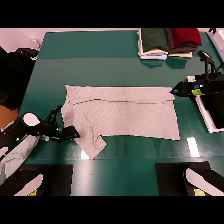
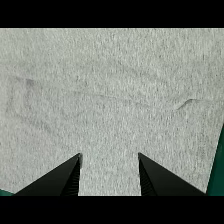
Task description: Fold the shirts.
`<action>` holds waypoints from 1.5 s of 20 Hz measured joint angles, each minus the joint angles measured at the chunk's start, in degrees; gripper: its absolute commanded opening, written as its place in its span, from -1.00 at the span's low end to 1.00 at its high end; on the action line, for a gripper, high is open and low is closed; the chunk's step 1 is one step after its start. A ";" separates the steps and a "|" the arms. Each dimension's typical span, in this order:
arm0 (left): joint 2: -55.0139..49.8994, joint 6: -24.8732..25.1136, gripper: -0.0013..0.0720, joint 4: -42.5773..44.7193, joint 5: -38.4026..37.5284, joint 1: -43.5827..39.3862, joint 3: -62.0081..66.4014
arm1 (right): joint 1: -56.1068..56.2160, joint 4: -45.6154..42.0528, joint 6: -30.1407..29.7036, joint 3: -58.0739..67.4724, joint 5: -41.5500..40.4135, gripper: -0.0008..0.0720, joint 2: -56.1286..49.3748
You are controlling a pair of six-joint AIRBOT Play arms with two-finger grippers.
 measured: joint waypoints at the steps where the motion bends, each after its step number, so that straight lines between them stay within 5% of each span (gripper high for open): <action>1: 0.09 0.00 -0.48 -1.25 2.62 -0.57 -0.61 | -0.02 0.00 0.00 -0.24 -0.09 0.15 0.68; 2: 0.04 0.04 -0.88 -1.75 4.79 -0.81 -1.14 | -0.20 0.04 -0.02 -0.44 -0.15 0.15 1.38; 3: 0.13 0.11 -0.91 -1.88 6.32 -1.07 -1.07 | -0.66 0.02 -0.02 -0.57 0.09 0.15 1.90; 8: 2.91 0.02 -0.91 -1.20 5.38 -1.60 3.61 | -8.11 -3.39 -0.39 -4.52 4.70 0.17 4.98; 9: 3.78 0.02 -0.91 -0.37 4.33 -1.62 4.66 | -10.58 -4.70 -0.46 -6.75 5.46 0.51 5.62; 10: 4.55 0.02 -0.91 0.24 3.37 -1.73 5.75 | -13.64 -6.29 -0.52 -9.60 6.21 0.58 6.12; 17: 6.27 0.00 -0.91 1.95 0.81 -1.73 8.44 | -28.11 -4.57 -3.63 -28.24 6.93 0.41 2.49; 20: 6.40 0.02 -0.91 2.08 0.63 -1.73 8.63 | -26.25 0.42 -4.74 -31.45 5.38 0.20 -0.92; 23: 6.45 0.00 -0.91 2.19 0.02 -1.73 8.72 | -20.81 2.16 -5.35 -31.30 3.65 -0.66 -3.96; 26: 6.56 0.02 -0.91 3.26 -3.80 -1.73 9.20 | -15.02 -0.04 -5.77 -28.76 3.45 -0.94 -4.11; 30: 10.36 -0.24 -0.91 6.88 -11.69 -1.73 9.79 | -11.15 -6.25 -5.84 -25.94 8.07 -0.94 1.99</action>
